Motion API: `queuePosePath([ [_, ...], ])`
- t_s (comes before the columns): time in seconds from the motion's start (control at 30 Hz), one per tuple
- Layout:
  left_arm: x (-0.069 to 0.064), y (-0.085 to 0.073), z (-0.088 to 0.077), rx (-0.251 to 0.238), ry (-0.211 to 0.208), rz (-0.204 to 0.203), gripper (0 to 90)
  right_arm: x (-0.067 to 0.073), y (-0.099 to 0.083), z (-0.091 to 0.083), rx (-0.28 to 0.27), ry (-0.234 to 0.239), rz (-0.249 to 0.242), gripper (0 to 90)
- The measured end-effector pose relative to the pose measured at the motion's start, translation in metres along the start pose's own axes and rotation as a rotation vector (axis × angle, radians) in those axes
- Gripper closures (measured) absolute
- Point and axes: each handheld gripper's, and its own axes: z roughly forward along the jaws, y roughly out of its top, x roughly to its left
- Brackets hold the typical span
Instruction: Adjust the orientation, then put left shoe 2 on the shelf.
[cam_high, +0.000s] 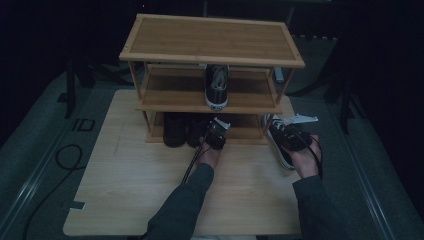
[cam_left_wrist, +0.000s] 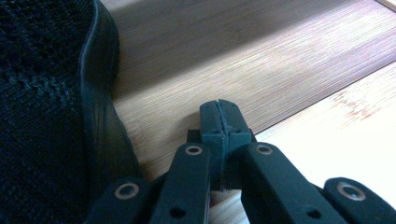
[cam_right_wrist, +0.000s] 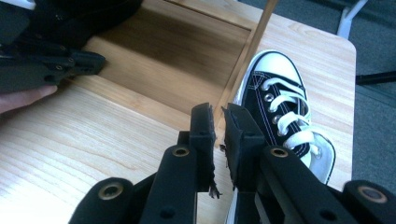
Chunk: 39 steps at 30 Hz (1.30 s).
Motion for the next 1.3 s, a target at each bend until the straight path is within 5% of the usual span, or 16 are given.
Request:
queuePosePath([
  [0.8, 0.000, 0.000, 0.000, -0.002, 0.002, -0.001, 90.0, -0.014, -0.018, 0.016, 0.048, -0.010, 0.057, 76.1],
  [1.3, 0.000, 0.000, 0.000, -0.006, -0.001, -0.007, 90.0, -0.032, -0.031, 0.028, 0.102, -0.118, 0.091, 73.0],
])
